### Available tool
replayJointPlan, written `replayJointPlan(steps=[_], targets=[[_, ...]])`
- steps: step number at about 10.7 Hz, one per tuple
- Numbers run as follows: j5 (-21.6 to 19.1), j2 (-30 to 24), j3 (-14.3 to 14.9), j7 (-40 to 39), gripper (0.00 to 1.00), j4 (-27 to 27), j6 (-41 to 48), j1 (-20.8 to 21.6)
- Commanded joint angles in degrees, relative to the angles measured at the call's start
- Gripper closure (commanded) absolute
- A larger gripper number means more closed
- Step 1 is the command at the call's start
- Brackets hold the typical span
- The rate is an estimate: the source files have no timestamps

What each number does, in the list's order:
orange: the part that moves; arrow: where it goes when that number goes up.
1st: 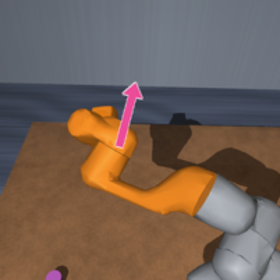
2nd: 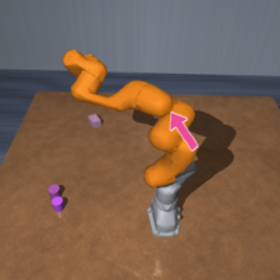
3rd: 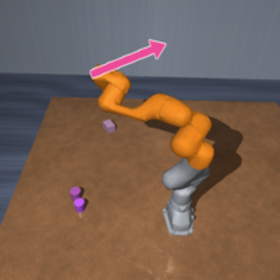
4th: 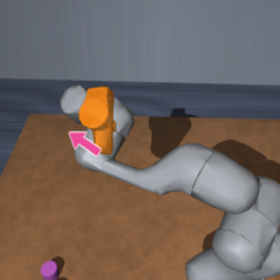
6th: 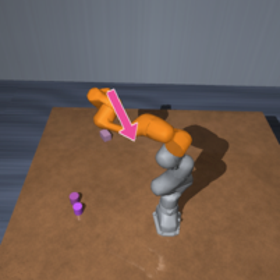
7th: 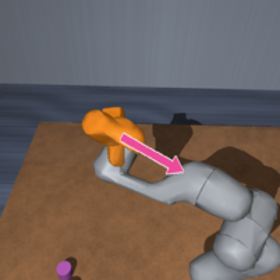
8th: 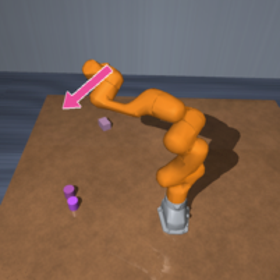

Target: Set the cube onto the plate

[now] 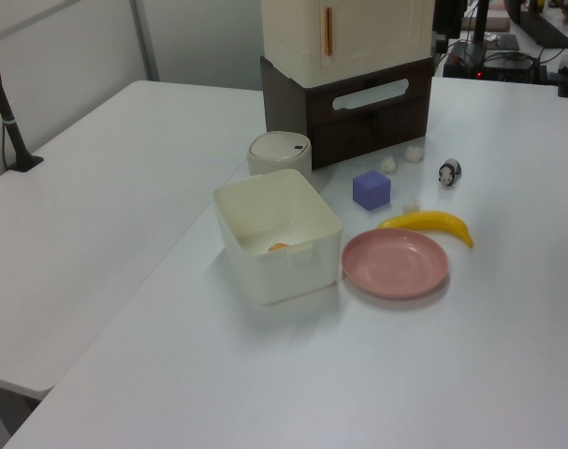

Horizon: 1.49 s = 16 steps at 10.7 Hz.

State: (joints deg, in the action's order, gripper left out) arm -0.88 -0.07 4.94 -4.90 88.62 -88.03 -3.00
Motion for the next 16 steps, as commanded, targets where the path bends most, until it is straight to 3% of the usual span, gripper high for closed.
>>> replayJointPlan(steps=[1, 5, 7, 8, 10, 14, 16], targets=[[-0.7, -2.82, 0.42, -1.42, 0.0, 0.59, 3.13, -0.16], [-1.76, -4.58, 0.51, -3.88, 0.0, 1.2, 2.95, -2.79], [-1.76, -4.94, -0.28, -4.33, 0.0, 4.17, -3.16, -3.94], [-1.67, -5.03, -0.98, -4.06, 0.0, 6.37, -5.55, -3.77], [0.08, -4.16, -5.1, -3.8, 0.0, 10.15, -8.45, -3.59], [0.53, -2.67, -5.64, -0.64, 0.0, 15.16, -15.66, -3.15], [0.53, 0.32, -6.08, 10.81, 0.0, 17.9, -23.11, -2.02]])
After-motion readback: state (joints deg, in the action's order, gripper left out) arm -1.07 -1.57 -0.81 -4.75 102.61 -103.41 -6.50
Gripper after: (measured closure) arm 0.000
